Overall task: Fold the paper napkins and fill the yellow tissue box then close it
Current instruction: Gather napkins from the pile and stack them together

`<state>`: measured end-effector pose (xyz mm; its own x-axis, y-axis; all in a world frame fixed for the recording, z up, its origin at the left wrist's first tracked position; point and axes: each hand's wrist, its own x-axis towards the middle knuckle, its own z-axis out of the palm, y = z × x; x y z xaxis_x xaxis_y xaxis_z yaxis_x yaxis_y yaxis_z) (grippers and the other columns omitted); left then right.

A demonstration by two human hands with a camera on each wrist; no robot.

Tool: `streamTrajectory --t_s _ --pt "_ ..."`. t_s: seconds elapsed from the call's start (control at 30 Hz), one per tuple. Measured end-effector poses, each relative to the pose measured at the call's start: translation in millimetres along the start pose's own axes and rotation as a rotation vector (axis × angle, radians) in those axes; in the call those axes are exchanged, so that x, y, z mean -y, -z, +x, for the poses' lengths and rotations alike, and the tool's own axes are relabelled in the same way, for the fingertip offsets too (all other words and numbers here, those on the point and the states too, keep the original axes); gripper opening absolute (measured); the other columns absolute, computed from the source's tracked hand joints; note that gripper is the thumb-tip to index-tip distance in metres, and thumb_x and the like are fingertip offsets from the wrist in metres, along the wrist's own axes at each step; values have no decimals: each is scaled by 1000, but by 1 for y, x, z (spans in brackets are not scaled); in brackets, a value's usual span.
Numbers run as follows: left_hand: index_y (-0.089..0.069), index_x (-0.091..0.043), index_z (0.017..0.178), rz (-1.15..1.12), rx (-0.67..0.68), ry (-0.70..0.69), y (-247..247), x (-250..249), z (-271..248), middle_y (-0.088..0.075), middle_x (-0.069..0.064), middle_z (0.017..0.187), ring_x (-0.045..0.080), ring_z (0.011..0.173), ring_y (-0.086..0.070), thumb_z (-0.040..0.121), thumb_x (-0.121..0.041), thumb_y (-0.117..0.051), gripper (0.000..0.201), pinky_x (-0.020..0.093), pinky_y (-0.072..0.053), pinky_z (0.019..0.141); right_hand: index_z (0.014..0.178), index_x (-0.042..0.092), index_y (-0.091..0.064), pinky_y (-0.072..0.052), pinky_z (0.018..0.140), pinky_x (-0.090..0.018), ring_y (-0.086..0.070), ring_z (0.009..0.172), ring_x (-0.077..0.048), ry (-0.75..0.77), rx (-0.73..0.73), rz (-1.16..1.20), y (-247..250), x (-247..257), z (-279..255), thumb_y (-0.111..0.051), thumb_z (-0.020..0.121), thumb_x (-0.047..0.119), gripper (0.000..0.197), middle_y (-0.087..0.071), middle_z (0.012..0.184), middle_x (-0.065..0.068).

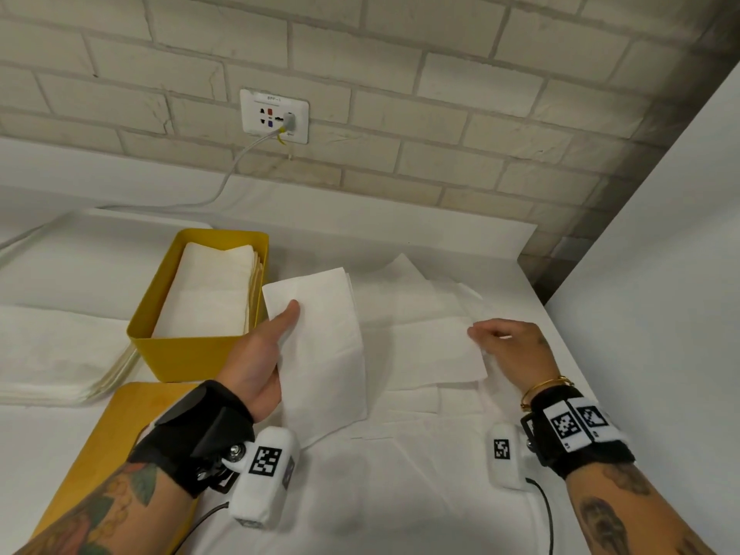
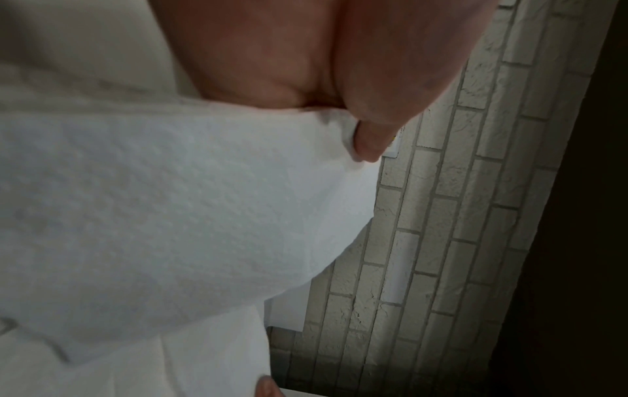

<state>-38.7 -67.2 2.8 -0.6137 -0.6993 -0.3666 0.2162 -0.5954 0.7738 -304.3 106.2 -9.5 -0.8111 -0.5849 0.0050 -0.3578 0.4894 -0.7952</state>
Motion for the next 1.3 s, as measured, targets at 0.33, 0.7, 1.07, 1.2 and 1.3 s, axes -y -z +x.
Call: streamTrajectory --t_s 0.33,0.7,1.07,1.2,1.3 --pt "-70 -13 108 3 32 19 -10 -1 5 -79 7 102 18 85 -77 103 -29 -54 23 40 -54 87 97 19 -71 -50 78 -29 -69 91 -17 18 131 318 12 21 1 -77 87 17 12 -76 94 1" --pt "-70 -15 111 29 25 -53 -6 -14 10 -77 8 110 23 99 -74 101 -31 -58 23 43 -54 94 83 33 -68 -46 104 -37 -57 121 -22 413 -88 -14 30 41 -3 -81 81 25 16 -64 118 7" --pt "-66 -11 126 191 151 -94 -33 -27 14 -77 7 109 21 96 -75 104 -34 -50 35 34 -58 81 75 12 -69 -58 68 -20 -73 73 -13 630 389 251 76 162 -56 -83 62 21 22 -77 79 -3" --pt "-62 -9 132 197 256 -6 -41 -7 7 -73 11 121 28 111 -71 105 -35 -48 40 43 -54 97 76 21 -70 -60 73 -33 -71 72 -16 460 408 244 32 159 -33 -88 63 23 22 -77 82 -6" --pt "-62 -9 132 136 328 55 -41 7 -1 -73 12 123 27 112 -70 105 -35 -46 40 41 -55 93 75 22 -72 -58 83 -44 -69 74 -18 335 330 216 2 142 -13 -92 68 19 21 -77 86 -9"
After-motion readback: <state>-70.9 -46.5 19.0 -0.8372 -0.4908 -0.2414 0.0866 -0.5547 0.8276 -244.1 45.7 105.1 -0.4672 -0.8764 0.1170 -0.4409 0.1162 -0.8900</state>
